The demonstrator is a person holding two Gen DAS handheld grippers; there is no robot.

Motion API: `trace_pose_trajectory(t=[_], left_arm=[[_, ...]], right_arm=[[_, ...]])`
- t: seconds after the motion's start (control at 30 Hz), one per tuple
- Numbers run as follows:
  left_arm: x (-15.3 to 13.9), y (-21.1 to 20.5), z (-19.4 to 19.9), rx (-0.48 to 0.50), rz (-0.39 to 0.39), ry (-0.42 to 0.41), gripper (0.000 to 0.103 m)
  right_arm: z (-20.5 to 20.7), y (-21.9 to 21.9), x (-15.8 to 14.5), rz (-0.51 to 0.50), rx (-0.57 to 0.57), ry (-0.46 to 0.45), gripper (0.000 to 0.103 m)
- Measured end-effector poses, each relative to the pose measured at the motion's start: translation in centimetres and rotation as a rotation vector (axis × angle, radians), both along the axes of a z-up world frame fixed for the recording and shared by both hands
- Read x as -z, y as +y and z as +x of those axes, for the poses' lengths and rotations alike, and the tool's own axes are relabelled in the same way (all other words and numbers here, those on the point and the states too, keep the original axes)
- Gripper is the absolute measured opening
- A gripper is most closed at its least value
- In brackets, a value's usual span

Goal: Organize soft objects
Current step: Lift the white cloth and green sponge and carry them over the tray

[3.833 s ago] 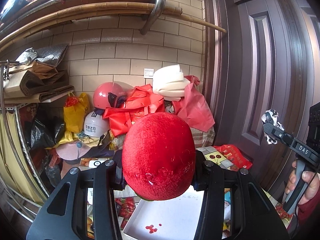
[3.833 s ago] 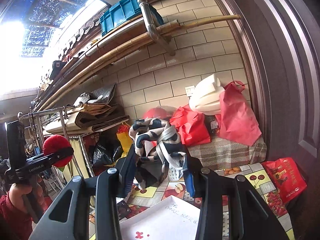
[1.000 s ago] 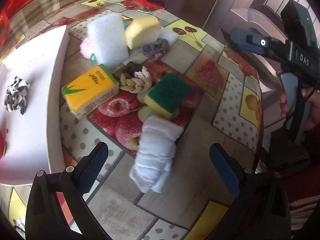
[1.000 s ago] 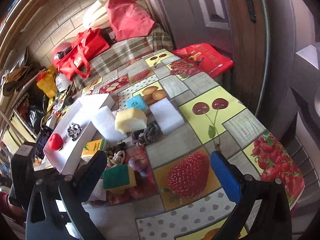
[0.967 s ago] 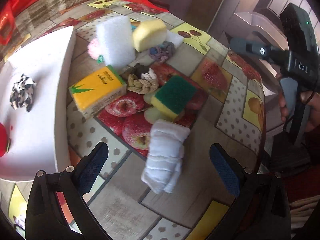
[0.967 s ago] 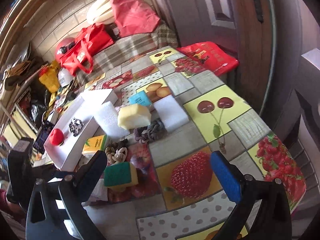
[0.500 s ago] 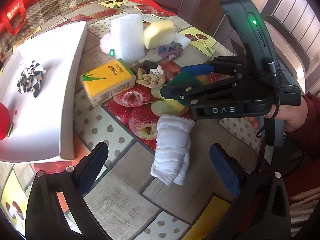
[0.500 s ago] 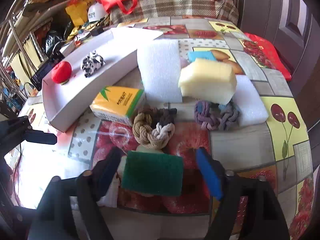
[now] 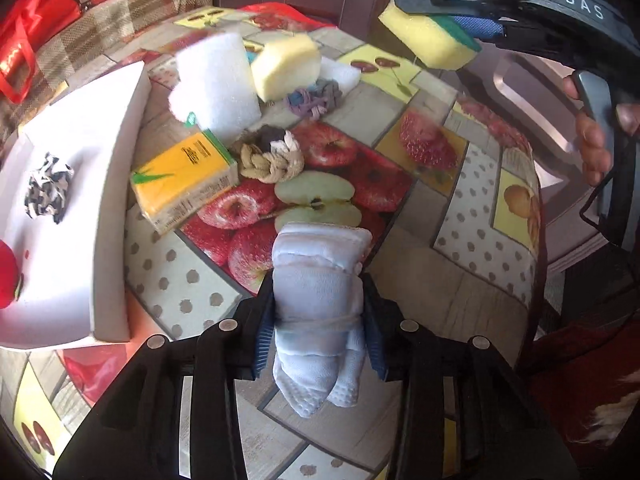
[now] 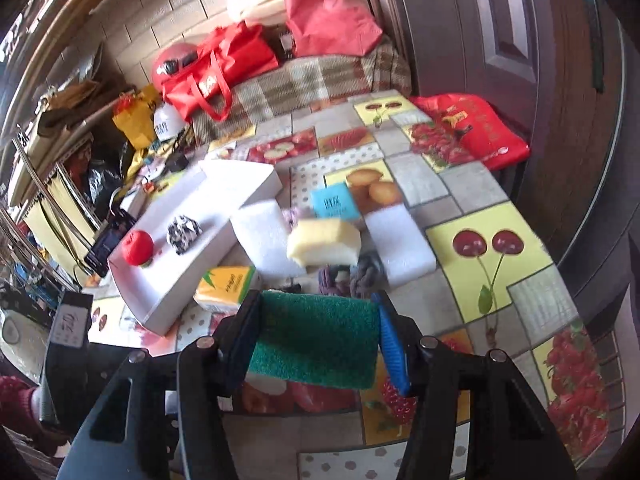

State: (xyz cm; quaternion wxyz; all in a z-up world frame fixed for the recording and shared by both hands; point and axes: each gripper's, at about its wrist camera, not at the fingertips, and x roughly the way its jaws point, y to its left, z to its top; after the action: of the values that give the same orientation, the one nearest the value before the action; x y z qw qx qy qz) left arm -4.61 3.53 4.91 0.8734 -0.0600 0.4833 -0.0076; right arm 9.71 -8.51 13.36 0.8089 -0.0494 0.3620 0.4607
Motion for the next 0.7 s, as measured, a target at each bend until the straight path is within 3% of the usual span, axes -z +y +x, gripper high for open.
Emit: trace_pose_trajectory(t=[0.13, 0.27, 0.43, 0.53, 0.7], left_arm=[[-5.2, 2.1, -3.0, -0.105, 0.023, -0.15, 0.038], [-12.4, 6.2, -6.9, -0.263, 0.051, -0.317, 0.038], [-24.2, 10.8, -12.5, -0.438, 0.21, -0.53, 0.038], [-31.2, 12.8, -16.1, -0.486, 0.298, -0.638, 0.038], [-38.4, 13.4, -21.3, -0.515, 0.412, -0.769, 0.038]], right_arm=[[-0.9, -0.1, -5.0, 0.133, 0.002, -0.097, 0.055], [-1.6, 0.7, -9.9, 0.248, -0.027, -0.174, 0.055], [-3.1, 2.5, -17.4, 0.405, -0.083, -0.287, 0.055], [-4.4, 2.5, -21.7, 0.498, -0.112, -0.349, 0.055], [-6.3, 2.6, -26.5, 0.62, -0.136, -0.398, 0.055]])
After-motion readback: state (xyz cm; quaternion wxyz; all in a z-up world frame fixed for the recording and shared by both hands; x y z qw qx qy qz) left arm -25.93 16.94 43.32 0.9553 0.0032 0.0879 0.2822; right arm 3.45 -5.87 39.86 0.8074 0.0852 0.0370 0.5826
